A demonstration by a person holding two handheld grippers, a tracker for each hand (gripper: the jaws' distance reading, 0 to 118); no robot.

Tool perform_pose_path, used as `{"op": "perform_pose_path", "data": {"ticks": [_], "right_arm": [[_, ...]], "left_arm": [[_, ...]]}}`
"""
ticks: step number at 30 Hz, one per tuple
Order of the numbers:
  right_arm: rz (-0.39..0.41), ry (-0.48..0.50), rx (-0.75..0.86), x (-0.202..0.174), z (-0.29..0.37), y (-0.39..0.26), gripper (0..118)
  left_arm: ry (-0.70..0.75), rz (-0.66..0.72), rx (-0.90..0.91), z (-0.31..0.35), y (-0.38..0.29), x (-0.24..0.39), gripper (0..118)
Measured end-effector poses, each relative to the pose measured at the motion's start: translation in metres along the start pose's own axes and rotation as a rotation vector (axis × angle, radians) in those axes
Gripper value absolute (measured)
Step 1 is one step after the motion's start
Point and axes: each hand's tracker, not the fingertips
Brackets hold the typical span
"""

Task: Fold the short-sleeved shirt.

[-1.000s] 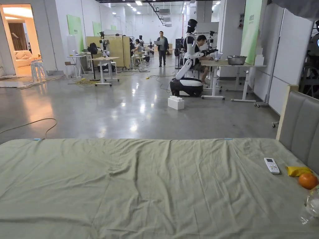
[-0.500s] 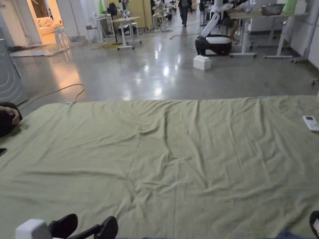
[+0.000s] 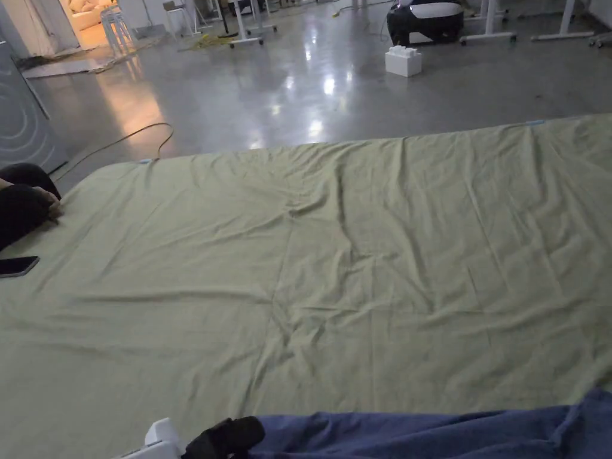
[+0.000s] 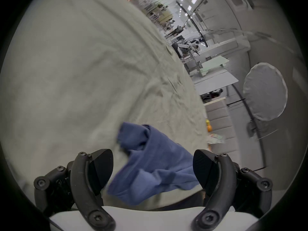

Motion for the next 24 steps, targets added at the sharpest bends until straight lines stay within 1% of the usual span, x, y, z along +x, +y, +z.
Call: {"op": "perform_pose_path", "data": {"ticks": [2,3,4,5,6,7,8,9,10,11,12,13,15,16,17,19,20,22,24], "right_arm": [[-0.008,-0.008,-0.005,-0.001,-0.001,-0.001,0],[-0.011,-0.009,-0.011,-0.002,-0.002,-0.001,0],[-0.011,-0.011,-0.016,-0.003,-0.003,-0.002,0],[-0.007,-0.014,-0.021,-0.004,-0.004,-0.002,0],[0.002,-0.015,-0.029,-0.004,-0.005,-0.002,0],[0.012,-0.017,-0.036,-0.005,-0.006,-0.002,0],[0.02,-0.021,-0.04,-0.005,-0.007,-0.002,0],[0.026,-0.025,-0.043,-0.006,-0.007,-0.002,0],[0.029,-0.026,-0.047,-0.005,-0.007,-0.002,0],[0.028,-0.029,-0.049,-0.005,-0.007,-0.002,0],[0.027,-0.029,-0.053,-0.004,-0.007,-0.002,0],[0.027,-0.029,-0.055,-0.004,-0.007,-0.003,0],[0.022,-0.03,-0.057,-0.002,-0.008,-0.004,0],[0.014,-0.024,-0.058,-0.001,-0.008,-0.005,0],[0.005,-0.021,-0.057,0.0,-0.007,-0.006,0],[-0.051,-0.001,-0.039,0.004,-0.002,-0.006,0],[-0.07,0.013,-0.034,0.005,-0.001,-0.006,0],[-0.078,0.01,-0.026,0.008,0.001,-0.007,0],[-0.094,0.006,-0.022,0.012,0.002,-0.009,0]], "left_arm": [[-0.094,0.058,-0.029,-0.003,0.005,-0.011,99],[-0.11,0.085,-0.021,-0.006,0.006,-0.015,95],[-0.121,0.105,-0.006,0.001,0.004,-0.017,82],[-0.131,0.129,0.001,-0.001,0.005,-0.021,61],[-0.124,0.168,-0.004,-0.007,0.009,-0.024,22],[-0.072,0.182,0.006,-0.016,0.008,-0.021,14],[-0.02,0.174,0.02,-0.023,0.011,-0.029,14],[-0.002,0.184,0.015,-0.027,0.015,-0.031,11],[-0.063,0.205,0.009,-0.019,0.017,-0.039,10],[-0.103,0.199,0.042,-0.008,0.011,-0.036,10],[-0.094,0.165,0.07,-0.008,0.015,-0.04,9],[-0.081,0.167,0.072,-0.005,0.016,-0.036,9],[-0.117,0.162,0.093,0.011,0.015,-0.031,9],[-0.117,0.152,0.098,0.021,0.019,-0.024,9],[-0.12,0.124,0.144,0.034,0.013,-0.017,9],[-0.141,0.105,0.196,0.067,0.014,-0.013,9],[-0.117,0.092,0.228,0.081,0.016,-0.005,9],[-0.042,0.041,0.286,0.101,0.016,0.012,9],[0.042,-0.024,0.287,0.097,0.014,0.03,9]]}}
